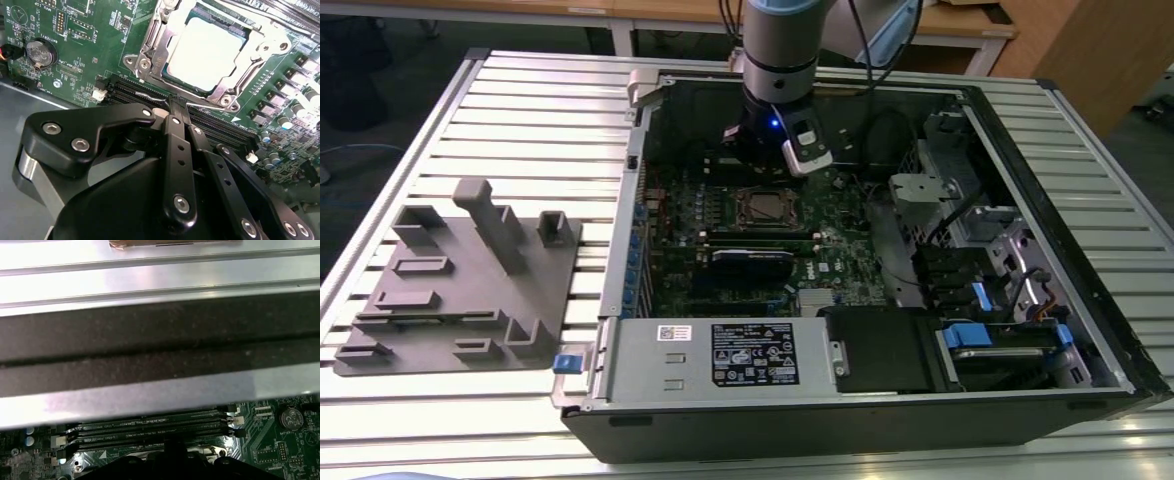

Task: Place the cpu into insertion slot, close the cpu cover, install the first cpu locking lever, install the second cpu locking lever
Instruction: 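Install the first cpu locking lever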

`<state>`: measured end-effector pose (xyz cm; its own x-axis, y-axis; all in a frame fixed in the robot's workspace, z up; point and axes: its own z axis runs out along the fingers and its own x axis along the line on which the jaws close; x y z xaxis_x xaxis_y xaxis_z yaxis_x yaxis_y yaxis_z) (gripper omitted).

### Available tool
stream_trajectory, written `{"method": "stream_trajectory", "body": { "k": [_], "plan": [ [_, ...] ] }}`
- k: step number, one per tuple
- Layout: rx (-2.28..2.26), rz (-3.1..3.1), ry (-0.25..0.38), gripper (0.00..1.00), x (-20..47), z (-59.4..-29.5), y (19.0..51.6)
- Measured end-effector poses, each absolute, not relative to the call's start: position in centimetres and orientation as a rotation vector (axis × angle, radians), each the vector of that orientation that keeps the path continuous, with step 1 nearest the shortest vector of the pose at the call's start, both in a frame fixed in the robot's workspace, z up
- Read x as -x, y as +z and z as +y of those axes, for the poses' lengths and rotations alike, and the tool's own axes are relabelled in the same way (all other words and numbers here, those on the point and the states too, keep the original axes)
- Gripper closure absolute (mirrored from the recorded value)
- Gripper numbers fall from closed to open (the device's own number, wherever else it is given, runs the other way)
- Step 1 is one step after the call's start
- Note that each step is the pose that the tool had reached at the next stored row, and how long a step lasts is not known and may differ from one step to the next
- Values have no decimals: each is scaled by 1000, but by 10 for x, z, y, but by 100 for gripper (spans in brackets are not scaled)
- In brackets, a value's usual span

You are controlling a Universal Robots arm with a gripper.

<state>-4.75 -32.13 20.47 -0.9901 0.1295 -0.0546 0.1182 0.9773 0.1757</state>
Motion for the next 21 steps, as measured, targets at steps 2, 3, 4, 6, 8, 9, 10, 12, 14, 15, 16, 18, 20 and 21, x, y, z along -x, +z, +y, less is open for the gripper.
{"method": "stream_trajectory", "body": {
  "k": [2, 3, 4, 6, 8, 9, 10, 12, 14, 15, 16, 18, 20, 21],
  "plan": [
    [-196, 3058, 266, 89, 48, -321, 205],
    [-217, 3055, 265, 89, 48, -321, 204],
    [-290, 3045, 262, 89, 48, -321, 204],
    [-341, 3037, 259, 89, 48, -321, 204],
    [-357, 3035, 259, 89, 48, -321, 204],
    [-365, 3033, 258, 89, 48, -321, 204],
    [-370, 3032, 258, 89, 48, -320, 204],
    [-378, 3031, 257, 89, 48, -319, 204],
    [-383, 3030, 256, 89, 48, -319, 204],
    [-386, 3029, 255, 89, 48, -319, 204],
    [-390, 3029, 254, 89, 48, -319, 204],
    [-399, 3027, 253, 89, 48, -319, 204],
    [-417, 3024, 251, 89, 48, -319, 204],
    [-434, 3020, 249, 89, 48, -319, 204]
  ]
}}
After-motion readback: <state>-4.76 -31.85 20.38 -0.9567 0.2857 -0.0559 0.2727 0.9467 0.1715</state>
